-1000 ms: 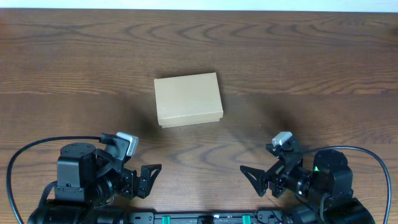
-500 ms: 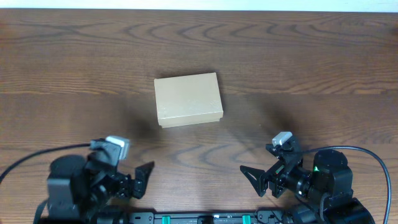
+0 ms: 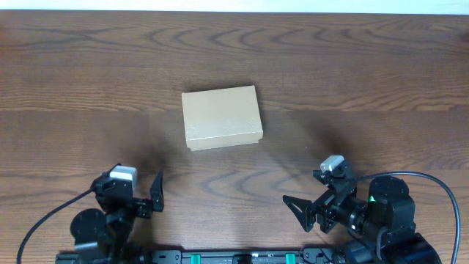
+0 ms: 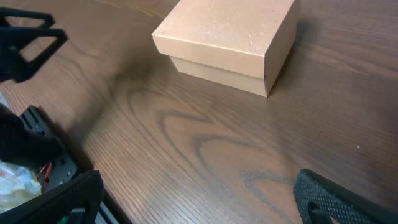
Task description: Pack container
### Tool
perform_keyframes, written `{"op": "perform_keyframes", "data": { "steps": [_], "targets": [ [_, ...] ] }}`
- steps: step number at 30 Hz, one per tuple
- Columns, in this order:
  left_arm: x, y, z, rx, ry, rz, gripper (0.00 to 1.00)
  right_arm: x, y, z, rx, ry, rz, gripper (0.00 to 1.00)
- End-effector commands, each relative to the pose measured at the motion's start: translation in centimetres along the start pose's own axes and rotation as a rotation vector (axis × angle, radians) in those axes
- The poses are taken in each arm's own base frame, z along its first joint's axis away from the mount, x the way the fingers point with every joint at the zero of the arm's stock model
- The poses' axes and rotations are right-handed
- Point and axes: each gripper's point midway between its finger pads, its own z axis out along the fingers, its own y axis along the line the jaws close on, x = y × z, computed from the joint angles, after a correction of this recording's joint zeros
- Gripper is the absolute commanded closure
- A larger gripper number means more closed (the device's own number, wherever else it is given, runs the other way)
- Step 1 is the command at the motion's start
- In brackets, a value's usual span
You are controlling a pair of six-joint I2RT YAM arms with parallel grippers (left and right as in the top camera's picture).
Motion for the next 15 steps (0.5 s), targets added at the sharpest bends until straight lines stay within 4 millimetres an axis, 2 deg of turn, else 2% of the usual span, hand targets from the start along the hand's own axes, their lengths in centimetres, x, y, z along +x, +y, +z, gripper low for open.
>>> {"op": "perform_keyframes", "data": {
  "steps": [1, 8, 15],
  "targets": [
    [1.0, 0.6, 1.2, -0.018, -0.012, -0.03, 0.05, 0.2, 0.3, 0.1, -0.02, 0.007, 0.012, 0.01],
    [2.3, 0.7, 3.5, 0.01, -0.067, -0.097, 0.05, 0.2, 0.3, 0.1, -0.02, 0.007, 0.011, 0.01],
    [2.1, -0.4, 3.7, 0.055, -0.078, -0.084, 0.05, 0.2, 0.3, 0.1, -0.02, 0.007, 0.011, 0.01]
  ]
}}
